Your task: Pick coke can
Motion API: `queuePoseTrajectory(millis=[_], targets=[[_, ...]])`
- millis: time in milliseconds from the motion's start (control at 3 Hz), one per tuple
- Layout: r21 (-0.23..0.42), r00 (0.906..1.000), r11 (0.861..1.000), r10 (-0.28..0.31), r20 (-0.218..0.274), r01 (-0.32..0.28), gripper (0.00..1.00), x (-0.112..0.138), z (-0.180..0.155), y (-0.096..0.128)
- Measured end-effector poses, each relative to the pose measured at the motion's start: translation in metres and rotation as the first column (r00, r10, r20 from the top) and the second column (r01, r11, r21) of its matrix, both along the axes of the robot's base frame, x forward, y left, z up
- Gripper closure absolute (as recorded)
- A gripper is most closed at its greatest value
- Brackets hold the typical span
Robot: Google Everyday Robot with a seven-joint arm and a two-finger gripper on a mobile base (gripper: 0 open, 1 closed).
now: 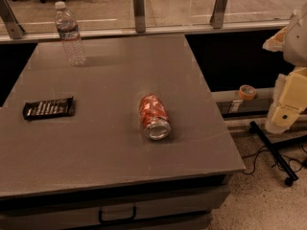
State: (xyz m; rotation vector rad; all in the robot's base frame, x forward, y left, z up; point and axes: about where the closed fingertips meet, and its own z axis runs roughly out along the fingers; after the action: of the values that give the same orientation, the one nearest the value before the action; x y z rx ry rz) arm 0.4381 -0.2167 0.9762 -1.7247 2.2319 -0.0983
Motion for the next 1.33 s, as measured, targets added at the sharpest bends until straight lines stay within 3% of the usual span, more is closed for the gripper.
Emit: queuePoseTrajectory(millis=[333,667,1000,1333], targets=[[0.000,1.0000,1.000,0.000,0.000,0.000,0.00,0.000,0.000,0.000],[0.087,0.9977,0.994,-0.067,-0.012,0.068,0.00,0.009,0.003,0.009],[0.322,0.9709,0.918,-0.202,-0.129,0.234,0.00,0.037,-0.001,0.032],[0.407,0.9214,0.833,-0.283,-0.267,0.374,0.00,0.064,0.005,0.053]])
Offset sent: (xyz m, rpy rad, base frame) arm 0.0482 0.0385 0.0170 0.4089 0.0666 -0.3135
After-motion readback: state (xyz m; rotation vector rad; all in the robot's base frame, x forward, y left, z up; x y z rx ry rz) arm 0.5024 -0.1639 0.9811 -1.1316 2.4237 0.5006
